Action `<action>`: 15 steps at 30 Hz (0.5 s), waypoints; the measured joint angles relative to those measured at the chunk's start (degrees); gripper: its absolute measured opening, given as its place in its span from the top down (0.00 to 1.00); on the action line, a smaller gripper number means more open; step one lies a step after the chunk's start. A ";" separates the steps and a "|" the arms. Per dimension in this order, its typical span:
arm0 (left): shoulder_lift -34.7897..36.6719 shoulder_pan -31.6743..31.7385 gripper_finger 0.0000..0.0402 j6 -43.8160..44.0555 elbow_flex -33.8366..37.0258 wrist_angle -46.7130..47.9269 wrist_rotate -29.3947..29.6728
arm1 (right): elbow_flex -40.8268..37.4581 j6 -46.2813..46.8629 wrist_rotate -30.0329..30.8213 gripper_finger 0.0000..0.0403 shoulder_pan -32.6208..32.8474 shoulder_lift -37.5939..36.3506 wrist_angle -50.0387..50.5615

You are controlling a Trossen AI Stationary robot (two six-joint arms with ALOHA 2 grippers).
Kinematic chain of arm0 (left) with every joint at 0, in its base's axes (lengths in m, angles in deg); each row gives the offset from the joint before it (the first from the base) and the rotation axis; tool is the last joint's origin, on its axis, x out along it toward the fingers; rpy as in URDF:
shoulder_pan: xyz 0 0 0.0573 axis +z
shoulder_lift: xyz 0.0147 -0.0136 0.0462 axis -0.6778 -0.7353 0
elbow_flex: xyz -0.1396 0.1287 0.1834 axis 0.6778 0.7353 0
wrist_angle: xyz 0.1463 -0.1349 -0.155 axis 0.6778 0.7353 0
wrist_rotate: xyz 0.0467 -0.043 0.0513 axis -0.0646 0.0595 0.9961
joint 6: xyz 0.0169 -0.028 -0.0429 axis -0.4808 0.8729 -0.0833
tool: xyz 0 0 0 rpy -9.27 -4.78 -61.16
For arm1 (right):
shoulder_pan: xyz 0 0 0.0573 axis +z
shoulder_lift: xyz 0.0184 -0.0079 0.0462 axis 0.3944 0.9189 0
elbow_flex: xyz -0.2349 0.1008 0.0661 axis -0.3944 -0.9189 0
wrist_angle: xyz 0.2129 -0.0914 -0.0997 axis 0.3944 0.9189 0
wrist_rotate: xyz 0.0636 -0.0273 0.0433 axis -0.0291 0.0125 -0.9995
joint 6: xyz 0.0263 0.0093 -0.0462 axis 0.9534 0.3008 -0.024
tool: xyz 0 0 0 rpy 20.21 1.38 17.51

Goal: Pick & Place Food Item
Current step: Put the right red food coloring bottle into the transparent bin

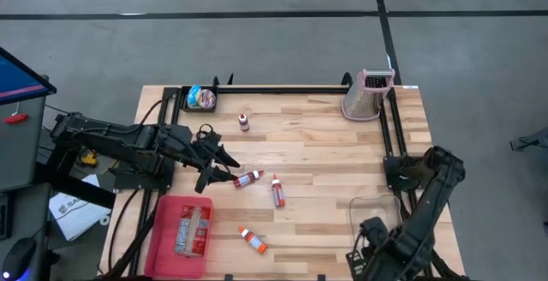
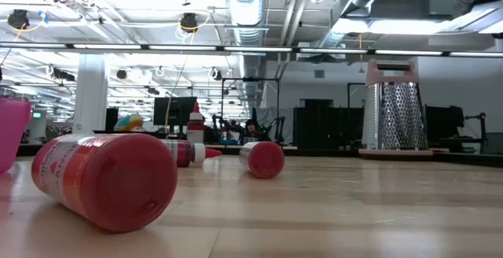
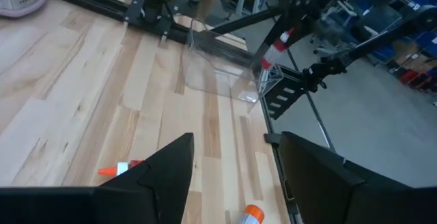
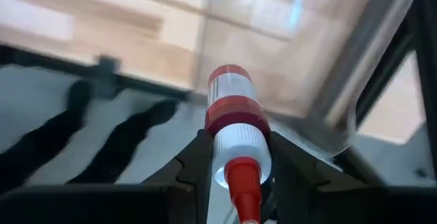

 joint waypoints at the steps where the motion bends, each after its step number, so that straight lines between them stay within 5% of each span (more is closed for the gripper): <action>1: 0.00 0.00 0.47 0.17 0.00 -0.02 0.00 | -1.33 -0.02 -0.30 0.74 0.47 0.02 0.20; 15: 0.00 0.00 0.47 3.84 0.00 -0.02 0.00 | -12.77 -0.15 -2.38 0.74 6.36 0.04 -1.68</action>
